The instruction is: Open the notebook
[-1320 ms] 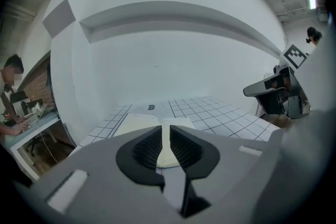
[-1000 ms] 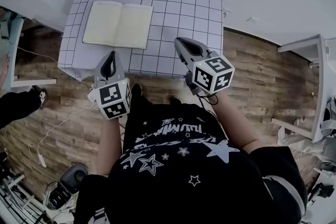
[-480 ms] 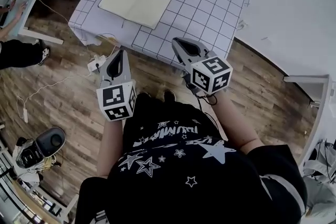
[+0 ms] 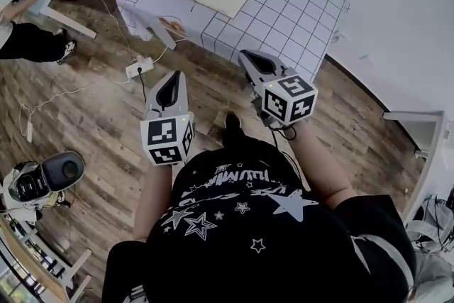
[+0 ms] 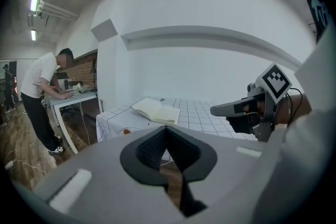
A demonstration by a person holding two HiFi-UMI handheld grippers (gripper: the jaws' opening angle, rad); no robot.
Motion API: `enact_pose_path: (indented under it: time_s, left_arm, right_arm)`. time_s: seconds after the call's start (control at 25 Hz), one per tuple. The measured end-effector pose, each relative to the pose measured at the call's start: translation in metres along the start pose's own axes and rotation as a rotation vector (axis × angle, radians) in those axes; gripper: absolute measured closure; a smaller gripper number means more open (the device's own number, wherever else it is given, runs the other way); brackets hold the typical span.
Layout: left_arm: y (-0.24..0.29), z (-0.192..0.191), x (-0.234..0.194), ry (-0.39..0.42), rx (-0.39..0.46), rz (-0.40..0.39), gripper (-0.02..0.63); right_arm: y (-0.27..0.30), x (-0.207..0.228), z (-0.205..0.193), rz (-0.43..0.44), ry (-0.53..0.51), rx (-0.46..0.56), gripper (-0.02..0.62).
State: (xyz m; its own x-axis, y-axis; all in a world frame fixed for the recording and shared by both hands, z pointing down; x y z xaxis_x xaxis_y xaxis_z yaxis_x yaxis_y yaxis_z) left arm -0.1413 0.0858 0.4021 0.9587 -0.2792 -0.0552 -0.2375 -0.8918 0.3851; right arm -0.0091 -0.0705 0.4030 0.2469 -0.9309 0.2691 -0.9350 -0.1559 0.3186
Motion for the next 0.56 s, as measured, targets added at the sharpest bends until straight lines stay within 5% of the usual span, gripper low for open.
enact_pose_path:
  time_s: [0.56]
  left_arm:
    - [-0.142,-0.052,-0.021,-0.024,0.041,0.018,0.595]
  right_arm:
    - [-0.053,-0.13,-0.039,-0.001,-0.086,-0.002,0.58]
Point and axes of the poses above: the fingertips, and each gripper's own axes: y forward along the fingers, x to its right, z out of its top, the point moved 6 cm from there along -y, backward along the fingers, and after that the axes turned 1 degree about -y, right-handed, at the moved point
